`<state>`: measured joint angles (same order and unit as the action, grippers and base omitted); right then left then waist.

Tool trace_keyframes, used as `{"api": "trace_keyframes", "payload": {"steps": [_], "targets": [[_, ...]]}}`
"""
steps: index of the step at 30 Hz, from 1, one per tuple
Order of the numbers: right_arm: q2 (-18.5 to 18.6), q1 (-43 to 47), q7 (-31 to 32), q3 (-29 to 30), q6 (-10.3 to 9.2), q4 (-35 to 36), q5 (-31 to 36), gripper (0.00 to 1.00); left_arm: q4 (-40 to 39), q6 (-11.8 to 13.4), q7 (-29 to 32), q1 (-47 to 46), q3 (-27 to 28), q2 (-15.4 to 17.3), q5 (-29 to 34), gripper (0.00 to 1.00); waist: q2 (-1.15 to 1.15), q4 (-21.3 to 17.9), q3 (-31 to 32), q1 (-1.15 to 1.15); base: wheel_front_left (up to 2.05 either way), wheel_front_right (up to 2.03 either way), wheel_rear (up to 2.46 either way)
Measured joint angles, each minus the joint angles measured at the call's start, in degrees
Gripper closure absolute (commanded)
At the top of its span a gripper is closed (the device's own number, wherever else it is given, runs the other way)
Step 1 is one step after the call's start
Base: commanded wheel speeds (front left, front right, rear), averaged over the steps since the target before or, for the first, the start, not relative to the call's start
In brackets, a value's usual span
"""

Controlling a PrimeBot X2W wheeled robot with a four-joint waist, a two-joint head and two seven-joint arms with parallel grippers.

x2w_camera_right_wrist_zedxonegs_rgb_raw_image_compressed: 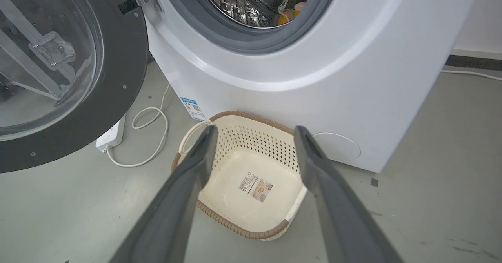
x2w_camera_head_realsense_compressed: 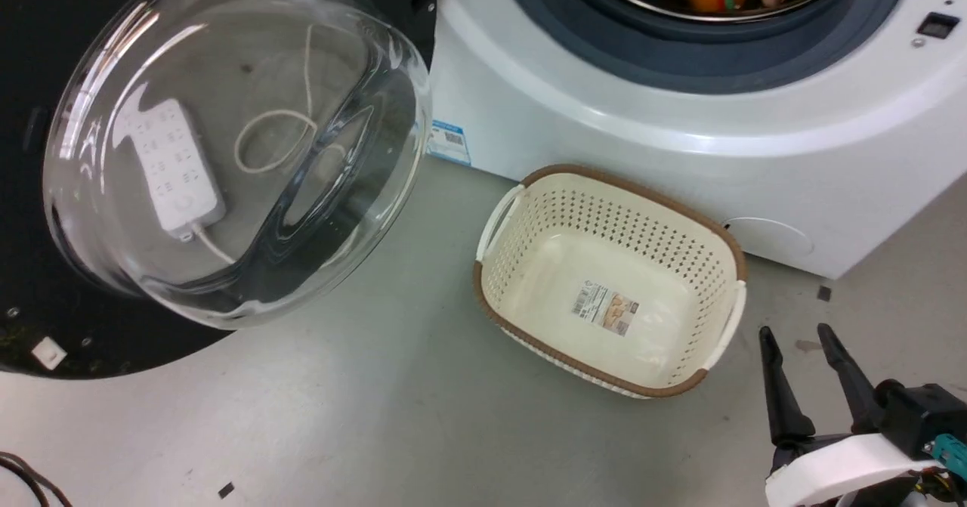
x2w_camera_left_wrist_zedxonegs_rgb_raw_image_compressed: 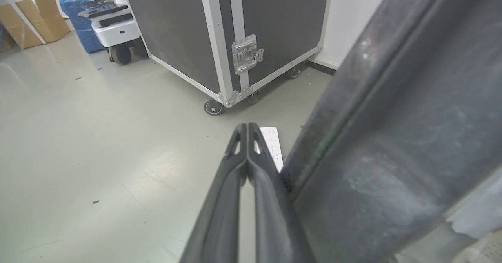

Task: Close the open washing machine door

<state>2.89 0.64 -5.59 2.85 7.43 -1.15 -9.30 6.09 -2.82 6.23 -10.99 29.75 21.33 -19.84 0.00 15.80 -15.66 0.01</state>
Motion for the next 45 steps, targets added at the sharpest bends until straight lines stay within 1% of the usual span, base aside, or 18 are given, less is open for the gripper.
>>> {"api": "trace_keyframes", "payload": {"steps": [4, 8, 10, 11, 13, 16, 21, 26, 31, 35, 39, 45], "targets": [[0.00, 0.00, 0.00, 0.47, 0.00, 0.30, -0.20, 0.00, -0.18, -1.80, 4.56, -0.18, -2.82, 2.74, -3.25, 1.00, 0.00, 1.12, -0.85, 0.00, 0.00, 0.00, 0.00], [0.00, -0.01, -0.40, 0.62, 0.00, -0.22, -1.22, 0.00, -0.85, -2.26, 8.93, 0.20, -6.49, 5.25, -8.71, 1.00, 0.00, 2.30, -0.72, 0.00, 0.00, 0.00, 0.00], [0.00, 0.00, -0.98, 0.59, 0.00, -0.92, -2.00, 0.00, -2.31, -2.33, 10.82, 1.61, -9.64, 7.27, -12.34, 1.00, 0.00, 2.66, -0.05, -0.01, 0.00, 0.00, 0.00], [0.00, 0.02, -1.43, 0.56, 0.00, -1.43, -2.42, 0.00, -3.39, -2.38, 11.92, 2.65, -11.83, 8.78, -14.39, 1.00, 0.00, 2.83, 0.40, -0.02, 0.00, 0.00, 0.00], [-0.02, 0.04, -2.19, 0.56, 0.00, -2.48, -3.03, 0.00, -5.97, -2.92, 12.88, 4.33, -15.52, 10.67, -18.68, 1.00, 0.00, 3.20, 1.44, -0.02, 0.00, 0.00, 0.00], [0.00, 0.04, -3.16, 0.80, 0.00, -3.74, -3.71, 0.00, -9.39, -3.50, 13.15, 5.61, -21.19, 12.55, -23.54, 1.00, 0.00, 4.20, 2.43, -0.01, 0.00, 0.00, 0.00], [-0.02, 0.04, -4.61, 1.10, 0.00, -6.27, -5.23, 0.00, -13.48, -3.91, 12.68, 6.64, -30.08, 16.91, -28.42, 1.00, 0.00, 5.79, 4.41, -0.01, 0.00, 0.00, 0.00], [-0.03, 0.03, -6.00, 1.78, 0.00, -8.69, -6.37, 0.00, -17.23, -4.01, 10.72, 6.00, -38.63, 18.53, -32.95, 1.00, 0.00, 6.69, 6.31, -0.02, 0.00, 0.00, 0.00], [-0.02, 0.00, -7.46, 2.47, 0.00, -11.07, -7.57, 0.00, -19.14, -4.37, 9.49, 2.84, -47.31, 20.13, -35.33, 1.00, 0.00, 5.83, 7.63, -0.02, 0.00, 0.00, 0.00], [-0.03, -0.08, -7.73, 2.72, 0.00, -12.22, -8.00, 0.00, -19.82, -4.41, 8.32, -0.37, -54.12, 19.19, -36.09, 1.00, 0.00, 3.56, 8.04, -0.01, 0.00, 0.00, 0.00], [-0.05, -0.56, -8.29, 2.42, 0.00, -13.00, -8.36, 0.00, -19.50, -4.41, 6.58, -4.25, -60.15, 16.66, -36.45, 1.00, 0.00, 0.73, 8.17, -0.01, 0.00, 0.00, 0.00], [-0.03, -1.76, -8.73, 1.77, 0.00, -13.74, -9.05, 0.00, -16.03, -4.41, 3.08, -9.78, -66.92, 11.16, -36.66, 1.00, 0.00, -4.37, 7.89, -0.01, 0.00, 0.00, 0.00]]}}
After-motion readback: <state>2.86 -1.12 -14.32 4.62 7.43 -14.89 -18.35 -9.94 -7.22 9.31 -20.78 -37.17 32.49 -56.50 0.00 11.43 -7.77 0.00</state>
